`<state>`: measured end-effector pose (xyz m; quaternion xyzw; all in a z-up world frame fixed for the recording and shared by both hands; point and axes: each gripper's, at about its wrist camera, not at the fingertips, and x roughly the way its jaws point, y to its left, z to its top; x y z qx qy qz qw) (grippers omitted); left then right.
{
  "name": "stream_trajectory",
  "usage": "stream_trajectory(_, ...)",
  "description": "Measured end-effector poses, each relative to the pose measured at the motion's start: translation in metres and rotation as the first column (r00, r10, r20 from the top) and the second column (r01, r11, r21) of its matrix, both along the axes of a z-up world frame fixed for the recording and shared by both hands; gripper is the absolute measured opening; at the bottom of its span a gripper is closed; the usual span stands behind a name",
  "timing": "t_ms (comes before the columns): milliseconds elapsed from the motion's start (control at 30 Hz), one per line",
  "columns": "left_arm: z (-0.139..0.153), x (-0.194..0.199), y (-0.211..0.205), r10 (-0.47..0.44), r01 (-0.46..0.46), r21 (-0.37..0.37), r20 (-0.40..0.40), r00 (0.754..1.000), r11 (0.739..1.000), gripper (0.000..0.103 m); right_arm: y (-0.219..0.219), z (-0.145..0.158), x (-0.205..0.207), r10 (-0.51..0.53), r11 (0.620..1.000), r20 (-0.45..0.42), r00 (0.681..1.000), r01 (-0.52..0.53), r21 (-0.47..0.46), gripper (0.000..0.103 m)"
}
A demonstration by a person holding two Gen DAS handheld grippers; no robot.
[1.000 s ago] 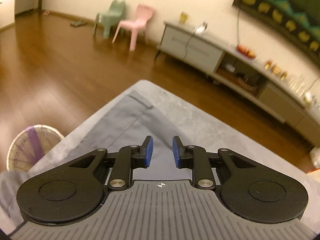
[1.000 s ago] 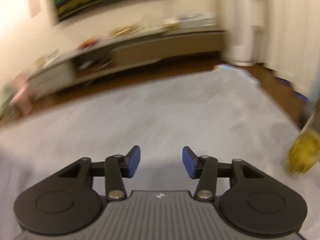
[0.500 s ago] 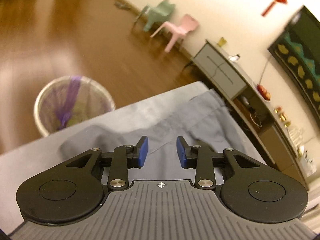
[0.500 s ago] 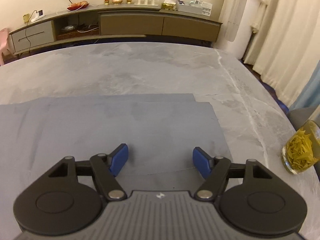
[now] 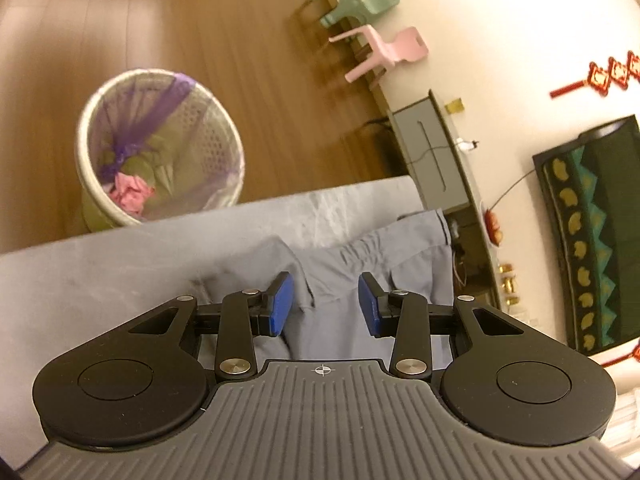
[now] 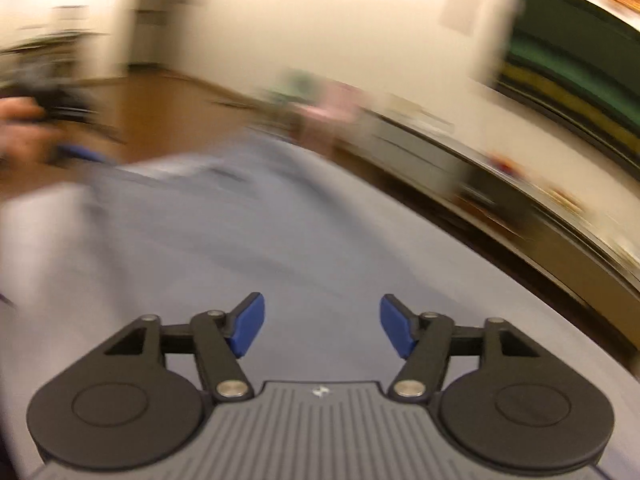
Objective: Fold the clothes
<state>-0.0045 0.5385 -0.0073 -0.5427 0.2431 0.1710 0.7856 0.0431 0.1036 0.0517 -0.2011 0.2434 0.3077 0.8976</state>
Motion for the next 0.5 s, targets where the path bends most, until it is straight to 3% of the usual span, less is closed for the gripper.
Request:
stream_trajectory(133,-0.003,-0.022,0.019,0.025,-0.025,-0.018,0.023,0.999,1.000,0.029,0.157,-0.016,0.002,0.246,0.969,-0.037,0.969,-0.247,-0.023,0.074)
stream_trajectory(233,-0.010,-0.028,0.030,0.017,-0.016,-0.022,0.027,1.000,1.000,0.030,0.235,-0.041,0.027,0.284,0.953,-0.119,0.952,-0.293,-0.075,0.074)
stream_trajectory(267,-0.012,-0.027,0.032,0.008,-0.008,-0.016,0.022,1.000,1.000,0.030,0.250,-0.051,0.038,0.264,0.954,-0.162,0.951,-0.282,-0.104,0.068)
stream_trajectory(333,-0.017,-0.027,0.036,-0.002,0.002,-0.021,0.022,1.000,1.000,0.030,0.266,-0.067,0.062,0.212,0.959,-0.268,0.940,-0.253,-0.128,0.036)
stream_trajectory(367,-0.018,-0.026,0.038,-0.010,0.011,-0.031,0.030,1.000,0.999,0.030,0.268,-0.073,0.077,0.183,0.964,-0.332,0.925,-0.234,-0.122,0.005)
stream_trajectory(500,-0.018,-0.018,0.031,-0.082,0.086,-0.042,0.084,0.993,0.995,0.035,0.227,-0.041,0.101,0.096,0.993,-0.389,0.916,-0.059,0.107,0.005)
